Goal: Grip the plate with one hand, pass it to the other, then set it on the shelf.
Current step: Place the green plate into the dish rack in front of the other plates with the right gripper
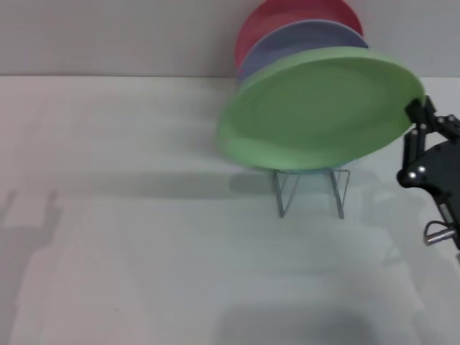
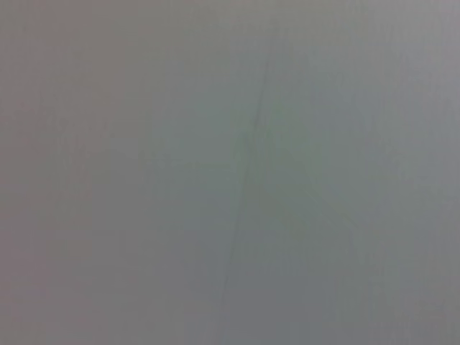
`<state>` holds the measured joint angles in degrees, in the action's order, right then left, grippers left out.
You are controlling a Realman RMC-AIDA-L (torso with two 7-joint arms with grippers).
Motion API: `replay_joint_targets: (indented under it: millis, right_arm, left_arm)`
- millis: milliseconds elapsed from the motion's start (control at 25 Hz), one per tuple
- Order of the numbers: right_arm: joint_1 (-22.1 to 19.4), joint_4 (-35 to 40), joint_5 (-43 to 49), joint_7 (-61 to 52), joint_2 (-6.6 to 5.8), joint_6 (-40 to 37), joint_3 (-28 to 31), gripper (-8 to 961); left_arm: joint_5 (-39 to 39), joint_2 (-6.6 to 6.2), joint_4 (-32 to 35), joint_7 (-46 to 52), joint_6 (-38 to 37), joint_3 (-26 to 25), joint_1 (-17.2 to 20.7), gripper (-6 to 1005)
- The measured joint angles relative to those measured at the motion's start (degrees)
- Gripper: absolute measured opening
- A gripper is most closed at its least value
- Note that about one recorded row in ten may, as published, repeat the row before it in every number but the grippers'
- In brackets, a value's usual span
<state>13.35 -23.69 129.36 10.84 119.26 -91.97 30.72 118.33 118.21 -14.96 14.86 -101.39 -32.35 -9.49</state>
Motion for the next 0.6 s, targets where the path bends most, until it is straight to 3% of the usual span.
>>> replay_joint_targets:
  millis: [600]
  right_arm:
    - [1.1, 4.0, -0.3, 0.7, 0.00, 2.2, 2.5, 23]
  left_arm:
    - [-0.1, -0.15, -0.4, 0.1, 0.3, 0.0, -1.0, 687]
